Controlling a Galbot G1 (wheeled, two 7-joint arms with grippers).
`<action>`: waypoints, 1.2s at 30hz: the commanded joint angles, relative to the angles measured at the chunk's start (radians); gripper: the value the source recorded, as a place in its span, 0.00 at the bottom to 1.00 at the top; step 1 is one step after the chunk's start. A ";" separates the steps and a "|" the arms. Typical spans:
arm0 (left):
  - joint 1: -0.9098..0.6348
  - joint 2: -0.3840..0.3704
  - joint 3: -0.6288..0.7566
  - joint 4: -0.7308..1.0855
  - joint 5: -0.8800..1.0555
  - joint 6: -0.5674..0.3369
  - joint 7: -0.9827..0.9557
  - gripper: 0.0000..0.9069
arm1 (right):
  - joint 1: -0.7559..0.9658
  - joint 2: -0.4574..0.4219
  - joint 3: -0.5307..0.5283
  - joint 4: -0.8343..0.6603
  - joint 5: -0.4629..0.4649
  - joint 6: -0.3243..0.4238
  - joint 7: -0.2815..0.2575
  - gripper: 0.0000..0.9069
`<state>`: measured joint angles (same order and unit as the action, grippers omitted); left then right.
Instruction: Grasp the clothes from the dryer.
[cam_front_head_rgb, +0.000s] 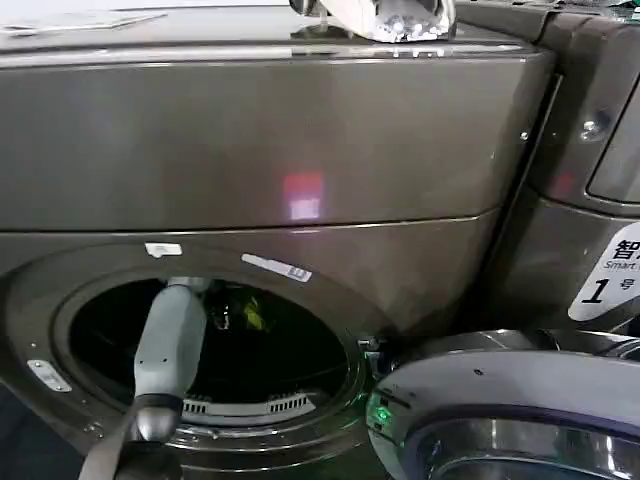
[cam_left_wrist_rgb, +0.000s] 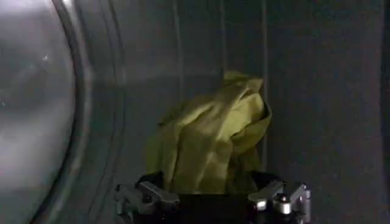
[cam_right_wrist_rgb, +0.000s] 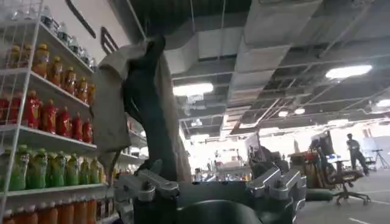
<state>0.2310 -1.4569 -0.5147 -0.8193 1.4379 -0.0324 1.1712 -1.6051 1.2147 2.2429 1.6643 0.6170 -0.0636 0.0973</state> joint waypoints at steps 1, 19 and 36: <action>-0.007 0.003 -0.002 0.091 -0.013 0.004 -0.089 0.55 | 0.000 0.001 -0.001 -0.001 0.001 0.000 -0.001 1.00; 0.011 0.001 -0.001 0.019 -0.127 0.005 -0.130 0.00 | -0.005 0.001 0.004 0.001 0.001 -0.001 0.000 1.00; 0.110 -0.094 0.037 -0.243 -0.989 0.404 -1.050 0.00 | -0.003 0.008 -0.005 0.034 -0.016 -0.033 0.006 1.00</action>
<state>0.2794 -1.4999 -0.4865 -0.8720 1.0553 0.1306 0.6969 -1.6109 1.2211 2.2398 1.6919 0.6050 -0.0912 0.0949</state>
